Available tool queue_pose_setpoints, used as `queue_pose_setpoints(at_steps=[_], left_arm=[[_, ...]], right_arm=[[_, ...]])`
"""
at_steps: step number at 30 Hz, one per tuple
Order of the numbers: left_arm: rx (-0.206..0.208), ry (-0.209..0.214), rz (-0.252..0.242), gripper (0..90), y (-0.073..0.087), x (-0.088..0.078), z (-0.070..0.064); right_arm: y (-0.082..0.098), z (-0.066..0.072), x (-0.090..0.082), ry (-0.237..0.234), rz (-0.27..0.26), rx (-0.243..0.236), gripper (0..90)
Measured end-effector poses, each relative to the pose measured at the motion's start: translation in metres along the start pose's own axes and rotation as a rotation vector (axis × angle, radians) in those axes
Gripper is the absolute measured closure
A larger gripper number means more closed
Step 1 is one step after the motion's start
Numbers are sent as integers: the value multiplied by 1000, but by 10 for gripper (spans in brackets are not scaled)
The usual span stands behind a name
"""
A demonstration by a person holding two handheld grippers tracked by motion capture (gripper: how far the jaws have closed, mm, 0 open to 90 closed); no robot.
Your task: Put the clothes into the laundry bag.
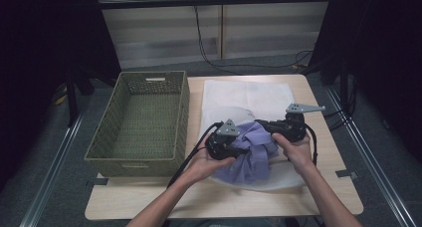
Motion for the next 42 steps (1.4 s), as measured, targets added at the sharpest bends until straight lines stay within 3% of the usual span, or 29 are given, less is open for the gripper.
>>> queue_pose_setpoints(at_steps=[13,22,25,39,42], left_arm=[[-40,-11,93,757,31,27,11],[-35,-20,156,755,48,38,16],[-20,-33,173,753,52,43,15],[-53,-33,178,738,60,50,19],[-62,-34,177,738,60,50,18]], right_arm=[[6,0,1,-2,16,6,870],[15,1,1,0,40,5,869],[25,2,3,-1,74,6,868],[55,3,11,13,178,-9,855],[55,4,12,19,180,-10,853]])
Point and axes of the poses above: each handheld gripper's, and its own axes: x roughly forward along the jaws, y roughly out of its underside, z roughly to its left, the point moved 10 cm from there along x, roughly forward along the jaws, and after that the axes turned 2 degrees about y, right-handed, at the moved point
